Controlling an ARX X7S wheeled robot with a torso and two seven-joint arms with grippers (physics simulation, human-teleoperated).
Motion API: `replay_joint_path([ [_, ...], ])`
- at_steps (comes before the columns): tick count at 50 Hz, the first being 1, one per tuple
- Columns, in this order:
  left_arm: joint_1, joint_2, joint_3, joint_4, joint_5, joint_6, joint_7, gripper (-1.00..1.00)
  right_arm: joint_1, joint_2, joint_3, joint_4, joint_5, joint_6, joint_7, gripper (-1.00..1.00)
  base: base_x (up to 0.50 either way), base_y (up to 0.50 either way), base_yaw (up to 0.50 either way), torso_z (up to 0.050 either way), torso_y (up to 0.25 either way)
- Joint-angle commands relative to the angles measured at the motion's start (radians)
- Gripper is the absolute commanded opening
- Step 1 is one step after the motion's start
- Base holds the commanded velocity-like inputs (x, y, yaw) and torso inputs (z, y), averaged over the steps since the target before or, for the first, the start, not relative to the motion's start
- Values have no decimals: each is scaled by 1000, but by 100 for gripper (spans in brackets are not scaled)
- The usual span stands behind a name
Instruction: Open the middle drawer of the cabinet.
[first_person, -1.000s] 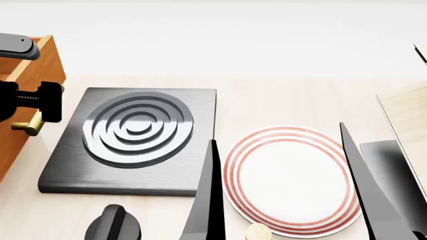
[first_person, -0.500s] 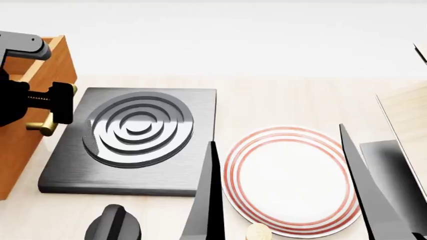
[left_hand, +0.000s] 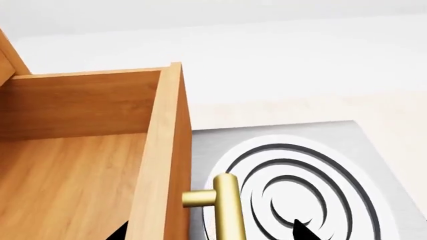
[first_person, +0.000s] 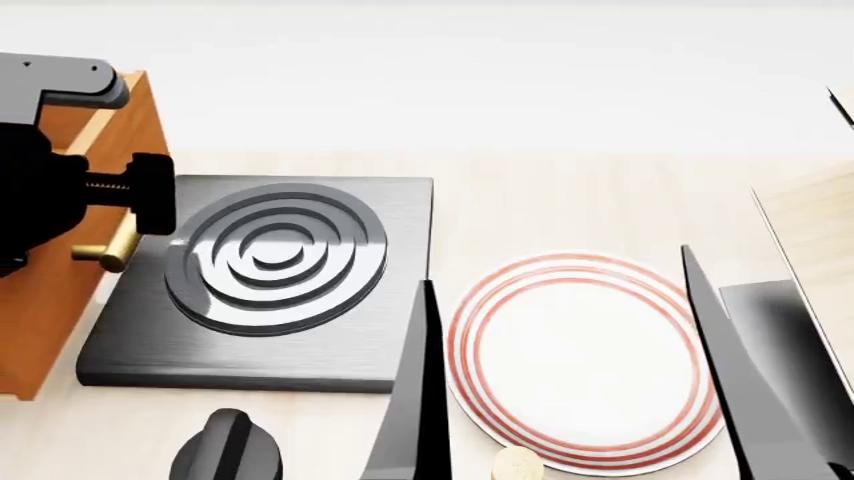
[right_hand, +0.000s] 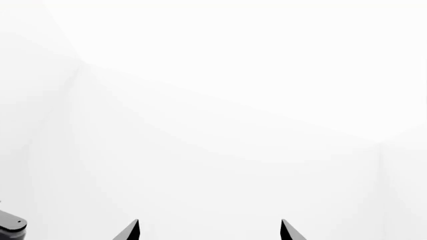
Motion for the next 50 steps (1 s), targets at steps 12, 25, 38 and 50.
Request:
replay_joint_path([
  [12, -47, 78, -27, -173, -30, 86, -5, 100, 7, -1, 15, 0, 10, 2, -4, 100, 0, 0, 0, 0, 0],
  [25, -23, 82, -34, -108, -43, 45, -4, 100, 4, -1, 10, 0, 6, -3, -4, 100, 0, 0, 0, 0, 0],
  [38, 9, 86, -38, -17, -62, -13, -8, 100, 1, -1, 9, 0, 5, -6, -4, 100, 0, 0, 0, 0, 0],
  [50, 63, 82, -46, 131, -88, -105, -18, 100, -5, 0, 6, 0, 5, -10, -3, 100, -2, 0, 0, 0, 0],
])
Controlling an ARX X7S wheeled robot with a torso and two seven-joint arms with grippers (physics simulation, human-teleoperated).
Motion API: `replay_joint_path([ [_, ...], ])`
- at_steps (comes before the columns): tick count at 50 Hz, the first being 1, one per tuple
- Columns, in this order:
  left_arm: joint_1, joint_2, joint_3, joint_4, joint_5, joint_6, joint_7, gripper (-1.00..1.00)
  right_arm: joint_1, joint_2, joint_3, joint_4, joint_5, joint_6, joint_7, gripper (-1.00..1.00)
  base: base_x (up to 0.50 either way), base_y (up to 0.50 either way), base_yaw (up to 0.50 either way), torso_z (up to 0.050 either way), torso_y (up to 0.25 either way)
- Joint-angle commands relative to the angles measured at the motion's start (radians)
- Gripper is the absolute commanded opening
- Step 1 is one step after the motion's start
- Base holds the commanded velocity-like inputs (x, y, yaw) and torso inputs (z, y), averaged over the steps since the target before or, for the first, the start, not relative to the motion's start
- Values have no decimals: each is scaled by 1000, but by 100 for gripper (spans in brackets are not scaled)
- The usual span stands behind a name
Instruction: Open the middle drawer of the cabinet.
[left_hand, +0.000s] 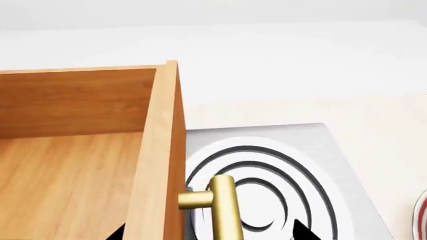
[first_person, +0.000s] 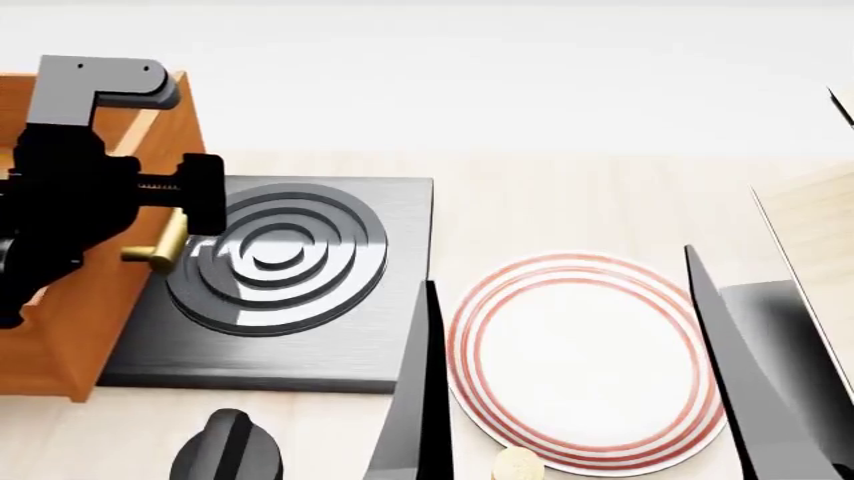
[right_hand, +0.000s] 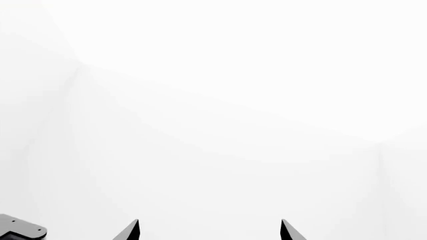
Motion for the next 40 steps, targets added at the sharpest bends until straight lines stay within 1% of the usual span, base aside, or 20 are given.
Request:
replay_joint_path([
  [1, 51, 5, -6, 111, -82, -87, 38, 100, -4, 0, -3, 0, -1, -3, 0, 100, 0, 0, 0, 0, 0],
  [5, 79, 2, -8, 190, -94, -134, 30, 100, -4, 0, -5, 0, -2, -3, 0, 100, 0, 0, 0, 0, 0],
  [23, 120, 7, -23, 333, -137, -228, 10, 100, -1, 0, -7, 0, 1, 3, -1, 100, 0, 0, 0, 0, 0],
  [40, 158, 4, -27, 405, -161, -248, -1, 100, -3, 2, -16, 1, -3, 4, 0, 100, 0, 0, 0, 0, 1],
])
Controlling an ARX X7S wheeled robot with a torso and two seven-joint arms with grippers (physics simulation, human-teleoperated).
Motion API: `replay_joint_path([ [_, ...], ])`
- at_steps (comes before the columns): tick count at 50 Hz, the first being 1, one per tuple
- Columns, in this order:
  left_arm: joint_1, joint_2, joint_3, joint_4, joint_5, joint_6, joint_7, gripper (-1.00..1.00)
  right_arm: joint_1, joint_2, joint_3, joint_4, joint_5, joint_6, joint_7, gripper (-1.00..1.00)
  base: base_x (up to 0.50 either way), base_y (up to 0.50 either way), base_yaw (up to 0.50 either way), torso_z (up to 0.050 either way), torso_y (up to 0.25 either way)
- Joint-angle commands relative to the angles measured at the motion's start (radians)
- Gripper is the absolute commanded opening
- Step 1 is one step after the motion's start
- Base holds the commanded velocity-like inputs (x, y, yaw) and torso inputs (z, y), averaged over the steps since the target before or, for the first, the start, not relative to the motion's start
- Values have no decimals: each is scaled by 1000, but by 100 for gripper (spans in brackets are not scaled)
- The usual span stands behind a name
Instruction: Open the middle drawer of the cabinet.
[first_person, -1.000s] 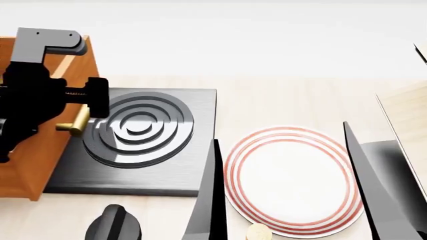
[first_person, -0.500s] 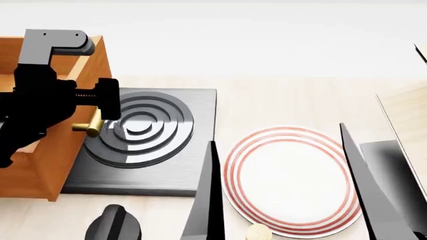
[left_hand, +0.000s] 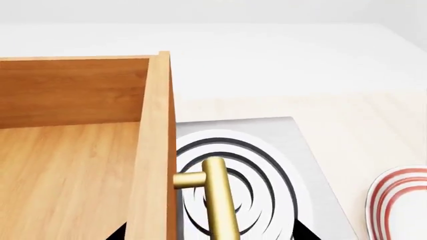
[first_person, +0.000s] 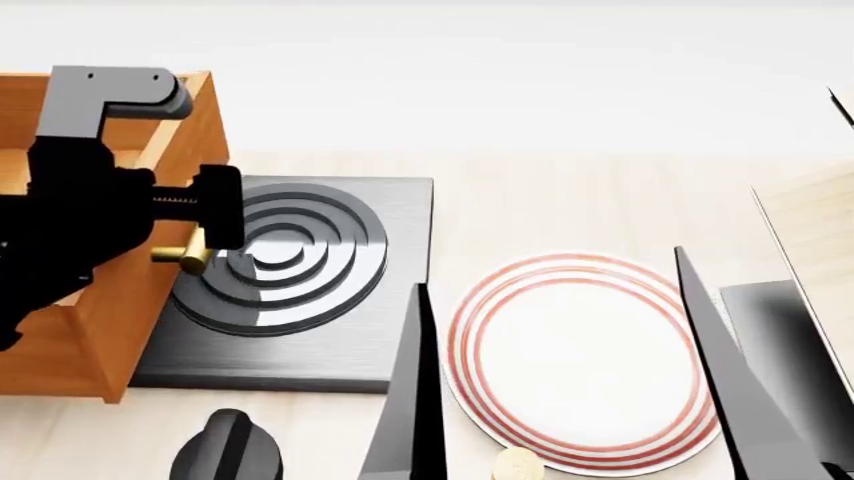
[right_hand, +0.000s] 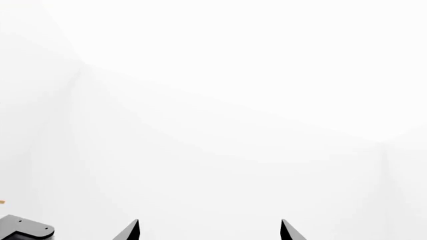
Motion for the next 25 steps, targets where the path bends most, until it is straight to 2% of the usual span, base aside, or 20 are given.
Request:
replay_joint_path([
  [1, 36, 13, -5, 66, -89, -17, 14, 100, -2, 1, -6, 1, -2, 1, 1, 100, 0, 0, 0, 0, 0],
  [17, 169, -11, 3, 305, -66, 107, -50, 100, -8, 1, -16, 1, -7, -1, -5, 100, 0, 0, 0, 0, 1],
  [25, 206, -21, 5, 342, -51, 172, -71, 100, -7, 0, -18, 0, -7, 1, -7, 100, 0, 0, 0, 0, 1],
])
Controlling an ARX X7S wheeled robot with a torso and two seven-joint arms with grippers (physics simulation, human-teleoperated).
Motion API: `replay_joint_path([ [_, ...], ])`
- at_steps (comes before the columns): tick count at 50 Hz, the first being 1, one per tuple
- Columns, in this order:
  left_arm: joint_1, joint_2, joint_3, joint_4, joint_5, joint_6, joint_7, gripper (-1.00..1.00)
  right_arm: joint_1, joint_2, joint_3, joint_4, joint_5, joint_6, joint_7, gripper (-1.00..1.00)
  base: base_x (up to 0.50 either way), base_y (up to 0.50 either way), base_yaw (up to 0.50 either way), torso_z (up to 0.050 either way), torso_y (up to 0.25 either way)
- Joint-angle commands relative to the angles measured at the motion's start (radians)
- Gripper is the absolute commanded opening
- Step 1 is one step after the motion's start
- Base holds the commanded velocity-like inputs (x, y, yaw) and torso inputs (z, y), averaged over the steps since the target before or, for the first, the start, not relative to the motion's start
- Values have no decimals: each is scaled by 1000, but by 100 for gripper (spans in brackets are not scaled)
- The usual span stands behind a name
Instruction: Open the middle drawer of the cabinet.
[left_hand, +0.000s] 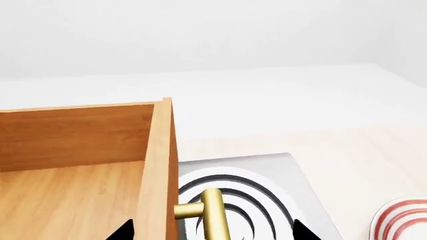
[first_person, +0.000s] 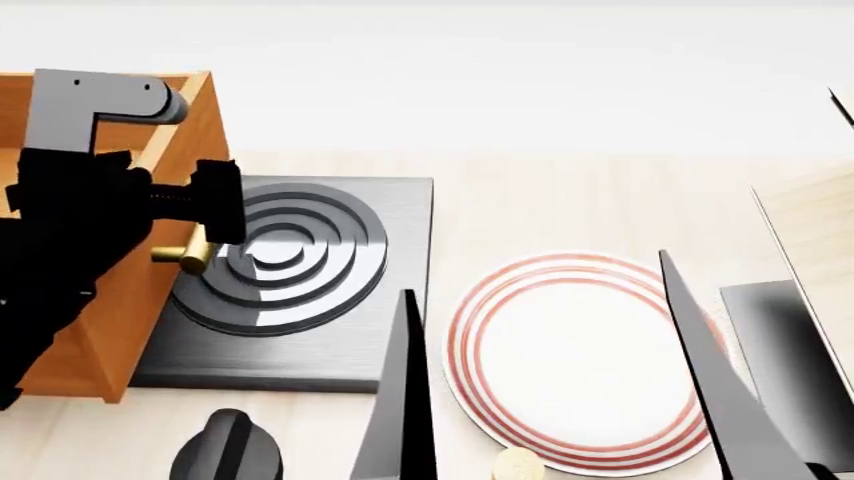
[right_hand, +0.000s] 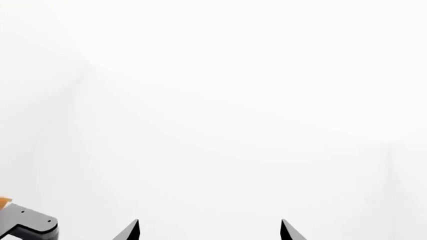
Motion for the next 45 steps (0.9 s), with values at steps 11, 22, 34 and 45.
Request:
replay_joint_path([
  [11, 141, -22, -5, 227, -22, 137, -40, 100, -1, 0, -11, 0, -5, 3, -3, 100, 0, 0, 0, 0, 0],
  [22, 268, -35, -41, 403, -36, 181, -86, 100, -1, 0, -15, 0, -7, 2, -1, 100, 0, 0, 0, 0, 0],
  [34, 426, -63, -41, 591, -23, 270, -109, 100, 2, 2, -5, 1, -2, 6, 1, 100, 0, 0, 0, 0, 0],
  [45, 574, -85, -48, 713, -5, 384, -124, 100, 0, 23, -15, 6, 6, 10, 26, 100, 0, 0, 0, 0, 0],
])
